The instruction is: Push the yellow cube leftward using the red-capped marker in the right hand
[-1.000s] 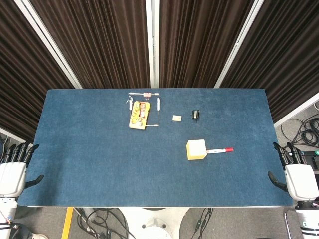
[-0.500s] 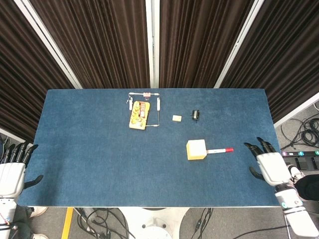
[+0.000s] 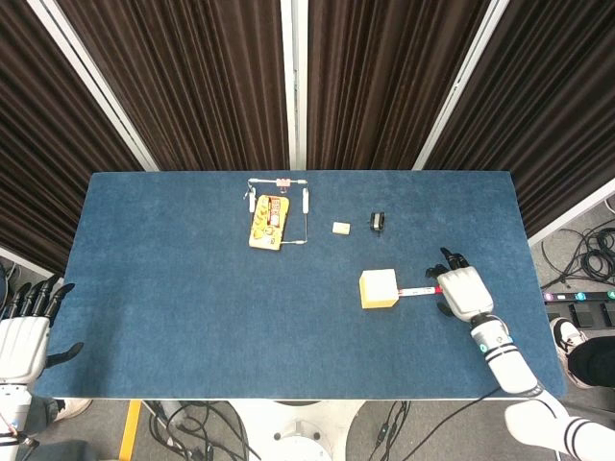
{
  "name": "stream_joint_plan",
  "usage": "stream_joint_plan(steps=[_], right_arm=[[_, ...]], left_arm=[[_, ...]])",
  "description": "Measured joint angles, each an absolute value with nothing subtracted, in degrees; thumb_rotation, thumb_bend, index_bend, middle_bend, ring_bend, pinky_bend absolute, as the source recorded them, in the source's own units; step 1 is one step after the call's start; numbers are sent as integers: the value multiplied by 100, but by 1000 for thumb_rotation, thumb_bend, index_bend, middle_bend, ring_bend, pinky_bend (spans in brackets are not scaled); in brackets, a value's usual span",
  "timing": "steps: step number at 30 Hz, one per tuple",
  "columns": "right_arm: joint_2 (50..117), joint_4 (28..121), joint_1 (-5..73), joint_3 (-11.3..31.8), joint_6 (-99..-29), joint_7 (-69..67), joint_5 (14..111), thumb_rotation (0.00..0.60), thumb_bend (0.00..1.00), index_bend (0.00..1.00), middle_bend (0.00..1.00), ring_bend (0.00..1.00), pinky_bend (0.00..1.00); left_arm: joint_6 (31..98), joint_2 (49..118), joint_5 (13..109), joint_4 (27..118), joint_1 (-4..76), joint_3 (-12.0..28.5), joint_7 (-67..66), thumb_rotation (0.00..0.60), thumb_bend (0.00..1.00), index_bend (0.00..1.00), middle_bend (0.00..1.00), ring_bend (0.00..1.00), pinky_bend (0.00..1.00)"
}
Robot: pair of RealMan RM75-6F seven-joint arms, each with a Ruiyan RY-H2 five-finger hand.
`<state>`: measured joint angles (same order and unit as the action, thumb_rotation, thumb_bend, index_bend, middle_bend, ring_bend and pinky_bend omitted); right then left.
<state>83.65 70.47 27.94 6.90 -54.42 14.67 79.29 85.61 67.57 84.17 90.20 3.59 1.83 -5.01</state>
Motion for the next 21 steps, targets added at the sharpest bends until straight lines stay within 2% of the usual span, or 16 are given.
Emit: stream_joint_plan(steps=[9, 21], right_arm=[[8974, 6292, 3002, 652, -5363, 1313, 7871, 600, 177, 421, 432, 60, 145], [9281, 5800, 3071, 510, -5306, 961, 7902, 600, 211, 453, 477, 87, 145]], left_arm=[[8526, 6764, 8367, 9039, 361, 203, -494, 600, 32, 188, 154, 101, 71], [8509, 6746, 8309, 9087, 369, 247, -479, 600, 32, 188, 154, 101, 71]])
